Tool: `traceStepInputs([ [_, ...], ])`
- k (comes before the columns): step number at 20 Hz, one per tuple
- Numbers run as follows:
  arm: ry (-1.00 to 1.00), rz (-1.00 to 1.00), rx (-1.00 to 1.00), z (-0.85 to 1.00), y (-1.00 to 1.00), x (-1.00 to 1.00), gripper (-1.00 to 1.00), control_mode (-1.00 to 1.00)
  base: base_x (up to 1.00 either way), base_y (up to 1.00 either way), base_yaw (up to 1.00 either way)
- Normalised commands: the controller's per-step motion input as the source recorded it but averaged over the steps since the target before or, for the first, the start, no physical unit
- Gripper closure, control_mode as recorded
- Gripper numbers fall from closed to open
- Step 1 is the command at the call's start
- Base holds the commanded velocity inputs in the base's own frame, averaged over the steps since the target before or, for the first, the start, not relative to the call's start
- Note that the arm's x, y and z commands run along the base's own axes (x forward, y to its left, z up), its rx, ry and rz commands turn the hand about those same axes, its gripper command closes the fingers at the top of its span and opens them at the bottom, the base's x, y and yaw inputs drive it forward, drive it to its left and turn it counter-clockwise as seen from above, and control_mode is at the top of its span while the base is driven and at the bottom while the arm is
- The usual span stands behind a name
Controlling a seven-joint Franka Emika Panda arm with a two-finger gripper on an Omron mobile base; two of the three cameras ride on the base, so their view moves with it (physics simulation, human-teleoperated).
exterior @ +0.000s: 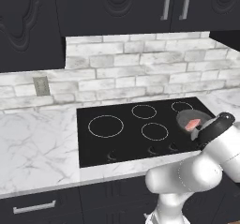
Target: Pick up the pan with the steak in it and place it on the dining table. Then place the steak on the plate.
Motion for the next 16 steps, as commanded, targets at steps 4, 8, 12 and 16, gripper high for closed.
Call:
traceStepInputs([
  [4, 0.0, -0.05, 0.02, 0.29, 0.01, 0.02, 1.0, -1.0, 0.0, 0.0, 0.0],
  [8, -0.01, -0.04, 0.03, 0.69, 0.12, -0.03, 1.0, -1.0, 0.0, 0.0, 0.0],
  [12, -0.06, 0.0, 0.0, 0.86, 0.31, -0.24, 1.0, -1.0, 0.0, 0.0, 0.0],
  [16, -0.06, 0.0, 0.0, 0.8, 0.52, -0.34, 1.0, -1.0, 0.0, 0.0, 0.0],
])
